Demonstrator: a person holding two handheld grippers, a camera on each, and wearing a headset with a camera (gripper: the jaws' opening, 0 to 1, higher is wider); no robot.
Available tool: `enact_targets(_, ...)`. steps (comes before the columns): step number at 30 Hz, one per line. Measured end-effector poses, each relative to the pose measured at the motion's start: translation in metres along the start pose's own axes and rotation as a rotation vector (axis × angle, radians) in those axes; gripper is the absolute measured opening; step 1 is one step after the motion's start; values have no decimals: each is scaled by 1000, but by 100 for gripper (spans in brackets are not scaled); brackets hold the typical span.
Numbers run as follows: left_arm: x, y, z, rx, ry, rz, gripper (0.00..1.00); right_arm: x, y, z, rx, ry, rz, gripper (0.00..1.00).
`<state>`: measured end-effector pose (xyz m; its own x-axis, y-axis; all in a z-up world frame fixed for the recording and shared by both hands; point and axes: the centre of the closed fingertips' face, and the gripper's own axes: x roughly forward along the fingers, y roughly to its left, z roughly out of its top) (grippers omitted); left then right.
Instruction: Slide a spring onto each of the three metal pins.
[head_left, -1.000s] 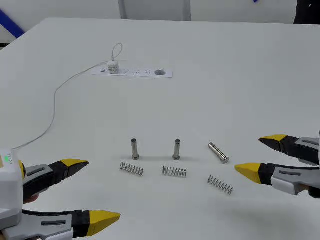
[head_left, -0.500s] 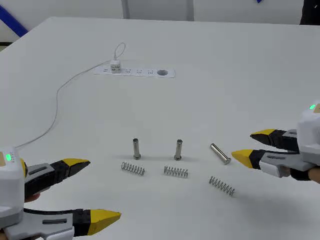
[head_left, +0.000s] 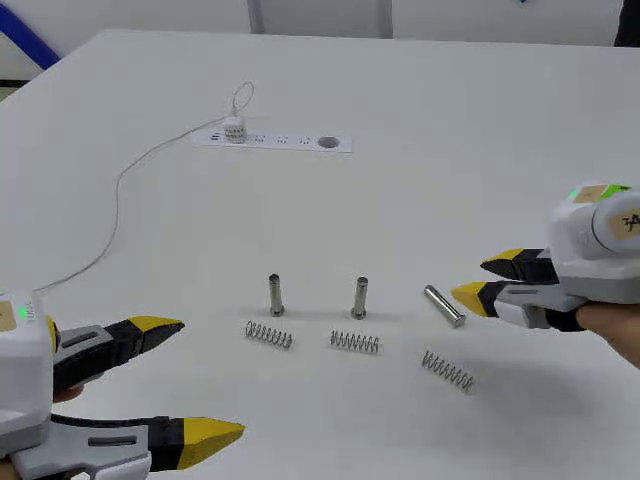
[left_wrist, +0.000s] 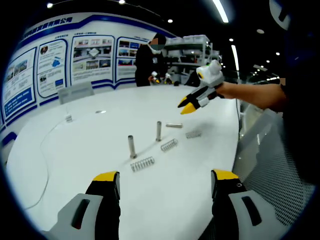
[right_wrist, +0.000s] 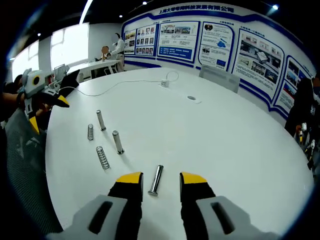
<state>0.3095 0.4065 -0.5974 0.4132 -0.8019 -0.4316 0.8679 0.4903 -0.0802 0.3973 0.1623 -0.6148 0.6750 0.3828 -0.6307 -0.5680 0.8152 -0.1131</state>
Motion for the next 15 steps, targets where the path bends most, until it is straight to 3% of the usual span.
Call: enact_targets(15, 1, 0, -3, 2, 13, -5, 75, 37, 3, -8, -4, 123, 12, 20)
